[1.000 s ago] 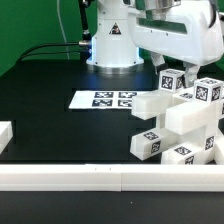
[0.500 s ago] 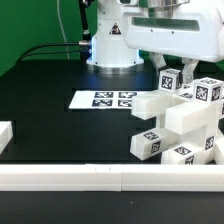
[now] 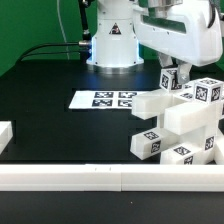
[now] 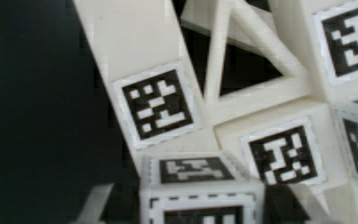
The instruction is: Assemble chair
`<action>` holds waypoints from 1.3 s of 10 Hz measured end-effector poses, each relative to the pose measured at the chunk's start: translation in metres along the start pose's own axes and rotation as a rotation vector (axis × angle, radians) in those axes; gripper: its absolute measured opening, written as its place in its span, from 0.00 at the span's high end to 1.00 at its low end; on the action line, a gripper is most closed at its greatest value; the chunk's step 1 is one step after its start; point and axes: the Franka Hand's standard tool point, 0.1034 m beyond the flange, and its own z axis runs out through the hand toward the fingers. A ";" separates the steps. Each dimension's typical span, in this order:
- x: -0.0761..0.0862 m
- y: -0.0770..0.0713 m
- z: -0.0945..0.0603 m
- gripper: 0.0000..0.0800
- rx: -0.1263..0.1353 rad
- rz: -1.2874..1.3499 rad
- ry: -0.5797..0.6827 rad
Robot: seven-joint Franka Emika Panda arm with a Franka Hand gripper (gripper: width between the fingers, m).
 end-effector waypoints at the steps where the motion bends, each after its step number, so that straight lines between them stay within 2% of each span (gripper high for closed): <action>1: 0.000 -0.001 0.000 0.65 0.003 0.049 0.001; 4: -0.002 -0.003 -0.002 0.65 0.006 0.236 -0.002; 7: 0.005 -0.005 -0.006 0.65 0.014 0.471 0.001; 9: 0.008 -0.003 -0.004 0.65 0.013 0.551 0.002; 13: 0.022 -0.006 -0.007 0.65 0.029 0.709 -0.012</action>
Offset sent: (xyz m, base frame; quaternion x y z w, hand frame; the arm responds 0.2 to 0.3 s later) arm -0.0046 -0.0075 0.0029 -0.0446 0.0159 0.1783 0.9828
